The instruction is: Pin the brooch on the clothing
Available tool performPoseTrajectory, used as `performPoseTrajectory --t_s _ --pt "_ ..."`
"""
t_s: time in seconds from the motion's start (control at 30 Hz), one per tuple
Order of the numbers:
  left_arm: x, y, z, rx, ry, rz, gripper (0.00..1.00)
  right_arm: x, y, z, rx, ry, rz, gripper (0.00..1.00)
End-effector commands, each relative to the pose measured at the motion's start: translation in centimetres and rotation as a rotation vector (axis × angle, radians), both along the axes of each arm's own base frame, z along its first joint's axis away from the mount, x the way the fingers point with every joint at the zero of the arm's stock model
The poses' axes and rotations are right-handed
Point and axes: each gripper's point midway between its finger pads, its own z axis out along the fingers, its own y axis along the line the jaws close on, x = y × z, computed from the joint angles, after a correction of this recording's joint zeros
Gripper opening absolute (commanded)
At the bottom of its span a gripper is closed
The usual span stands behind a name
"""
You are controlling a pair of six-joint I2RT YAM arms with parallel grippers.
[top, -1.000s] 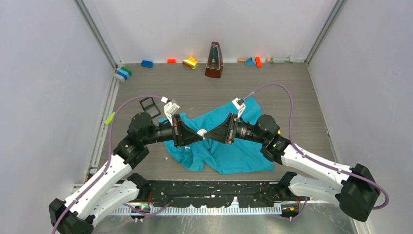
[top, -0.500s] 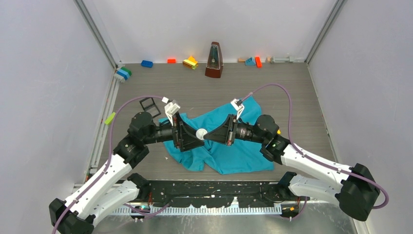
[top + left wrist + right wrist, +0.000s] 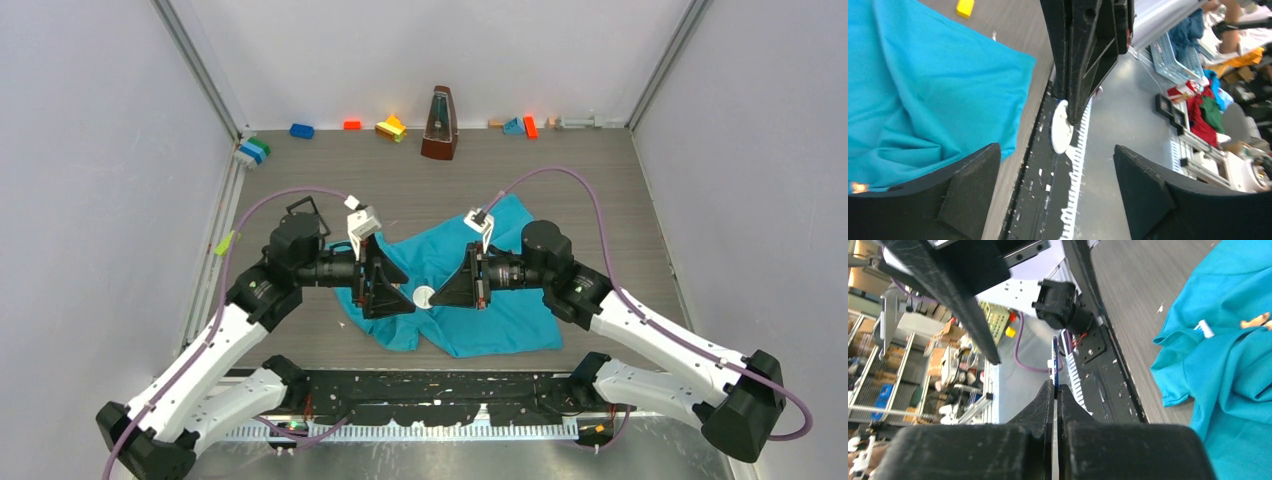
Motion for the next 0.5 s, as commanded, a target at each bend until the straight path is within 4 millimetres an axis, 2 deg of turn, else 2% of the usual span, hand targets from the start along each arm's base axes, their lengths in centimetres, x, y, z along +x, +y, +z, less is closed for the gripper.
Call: performPoseTrajectory --t_s 0.0,0.2,0.37,0.47 --pt "-2.1 -0.6 -0.7 -0.021 0.100 -0.162 0.78 -1.8 -0.1 0.6 -0.023 0.004 0.131 0.01" --pt "-1.9 -1.0 -1.8 -0.001 0.162 -0.180 0.48 -1.9 0.7 1.8 0.029 -0.013 0.182 0.01" --pt "-2.1 -1.1 -1.7 -0.014 0.171 -0.197 0.36 -1.9 1.0 1.8 0.027 -0.012 0.197 0.01" --pt "-2.2 -1.1 -1.8 -0.014 0.171 -0.205 0.24 -1.9 1.0 1.8 0.028 -0.013 0.202 0.01"
